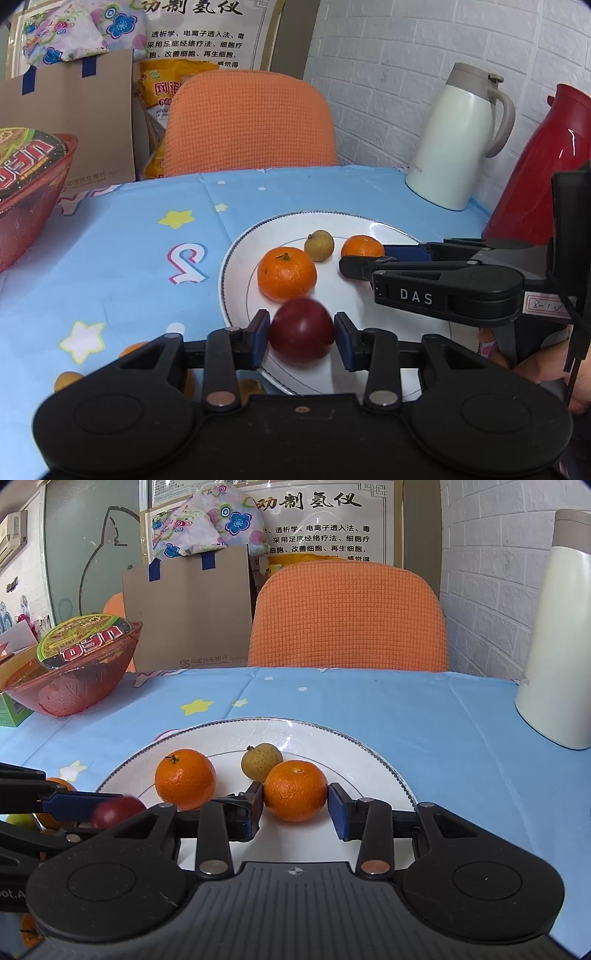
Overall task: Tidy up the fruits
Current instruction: 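Carry both fruits onto the white plate and open both tools, then move both open tools back to the fruit pile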
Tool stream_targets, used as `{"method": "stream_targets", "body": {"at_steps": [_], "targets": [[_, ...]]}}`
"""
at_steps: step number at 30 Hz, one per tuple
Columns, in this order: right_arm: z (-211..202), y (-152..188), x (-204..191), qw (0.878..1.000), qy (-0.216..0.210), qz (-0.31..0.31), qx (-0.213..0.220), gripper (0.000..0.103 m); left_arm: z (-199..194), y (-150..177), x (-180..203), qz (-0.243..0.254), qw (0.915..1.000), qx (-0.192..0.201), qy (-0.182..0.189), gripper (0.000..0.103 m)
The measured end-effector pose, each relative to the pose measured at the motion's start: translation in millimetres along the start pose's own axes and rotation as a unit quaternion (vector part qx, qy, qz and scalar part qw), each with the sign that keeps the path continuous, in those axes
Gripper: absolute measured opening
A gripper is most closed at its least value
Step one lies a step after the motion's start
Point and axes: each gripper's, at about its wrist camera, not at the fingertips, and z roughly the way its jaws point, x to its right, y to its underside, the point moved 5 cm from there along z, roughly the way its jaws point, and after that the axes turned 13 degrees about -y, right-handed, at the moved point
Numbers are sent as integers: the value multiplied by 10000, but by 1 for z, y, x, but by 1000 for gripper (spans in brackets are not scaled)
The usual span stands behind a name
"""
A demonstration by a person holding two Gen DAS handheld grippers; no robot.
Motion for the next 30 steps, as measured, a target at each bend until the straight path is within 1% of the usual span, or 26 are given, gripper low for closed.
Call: {"method": "stream_targets", "body": {"at_steps": [4, 6, 8, 9, 10, 11, 13, 17, 22, 24, 26, 30], "targets": [[1, 0, -3, 9998, 42, -174, -41, 67, -2, -2, -1, -36, 9999, 89, -73, 103], [-2, 0, -5, 9997, 8, -260, 13, 69, -5, -3, -2, -42, 9999, 147, -58, 103], [-8, -2, -6, 9993, 12, -346, 143, 80, -11, -4, -2, -33, 9997, 240, -74, 103], [-13, -3, -7, 9990, 32, -385, 233, 93, -15, -4, -3, -37, 9995, 299, -89, 103], [-18, -5, -8, 9987, 41, -410, 312, 100, -18, -5, -3, -48, 9993, 361, -111, 103], [-23, -6, -9, 9983, 43, -430, 400, 103, -23, -6, -5, -62, 9990, 423, -136, 103], [-36, -9, -11, 9973, 41, -457, 582, 103, -32, -6, -7, -99, 9984, 528, -195, 103], [-59, -9, -17, 9957, 79, -422, 823, 103, -48, 1, -10, -139, 9975, 601, -350, 103], [-87, -1, -29, 9948, 0, -121, 1015, 103, -68, 19, -20, -442, 9960, 401, -659, 103], [-99, 6, -39, 9937, -44, 13, 1116, 103, -81, 29, -28, -615, 9942, 366, -805, 103], [-109, 13, -53, 9927, -110, -18, 1197, 103, -94, 38, -35, -745, 9921, 399, -923, 103], [-119, 31, -85, 9931, -326, -239, 1099, 103, -114, 54, -47, -926, 9888, 403, -1100, 103]]}}
